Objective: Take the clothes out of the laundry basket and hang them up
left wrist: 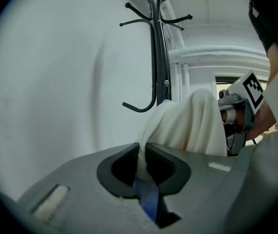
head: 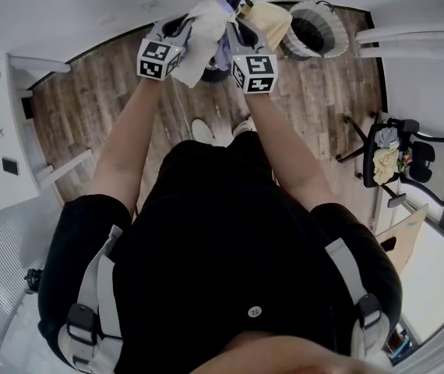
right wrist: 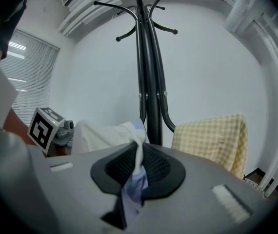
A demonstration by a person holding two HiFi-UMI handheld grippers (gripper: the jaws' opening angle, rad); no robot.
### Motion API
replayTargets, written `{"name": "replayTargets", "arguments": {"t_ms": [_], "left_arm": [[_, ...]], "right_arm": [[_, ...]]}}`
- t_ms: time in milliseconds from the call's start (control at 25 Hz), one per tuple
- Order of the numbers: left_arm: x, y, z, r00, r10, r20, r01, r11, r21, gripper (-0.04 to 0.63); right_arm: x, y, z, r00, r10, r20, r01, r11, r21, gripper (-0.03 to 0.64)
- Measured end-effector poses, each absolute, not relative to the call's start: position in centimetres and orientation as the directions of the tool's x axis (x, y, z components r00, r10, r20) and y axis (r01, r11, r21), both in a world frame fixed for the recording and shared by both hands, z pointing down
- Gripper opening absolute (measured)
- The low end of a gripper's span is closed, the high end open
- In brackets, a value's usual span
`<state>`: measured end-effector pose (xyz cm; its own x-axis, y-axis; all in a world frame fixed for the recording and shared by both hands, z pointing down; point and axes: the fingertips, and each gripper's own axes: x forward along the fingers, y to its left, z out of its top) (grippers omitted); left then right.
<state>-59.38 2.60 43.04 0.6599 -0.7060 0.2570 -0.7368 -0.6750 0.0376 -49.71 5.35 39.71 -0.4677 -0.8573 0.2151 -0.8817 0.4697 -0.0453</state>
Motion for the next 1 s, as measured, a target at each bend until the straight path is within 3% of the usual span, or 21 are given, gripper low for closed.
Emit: {"name": "replayTargets", "arguments": {"t_ms": [400,720,1000], "left_arm": [[-60.8,2.7,41.9,0.646,-0.727,0.232,-0.757,-0.648,0.079,0.135],[-61.8,4.0,42.1,0.643,-0.729,0.236,-0.76,-0.645,0.082,0.162],[-63.7,4.9,40.7,0.598,-0.773,0.212,-0.8,-0.593,0.091,0.162]], "right_arm": [[-49.5,5.8,39.4,-0.499,-0.84,0.212,-0.866,0.494,-0.076,0.095],[-49.7,6.3,39.3,-0.512,-0.83,0.219,-0.858,0.508,-0.079,0.114],[-50.4,7.5,38.4,-0.555,-0.805,0.211,-0.83,0.552,-0.078,0.198]]}}
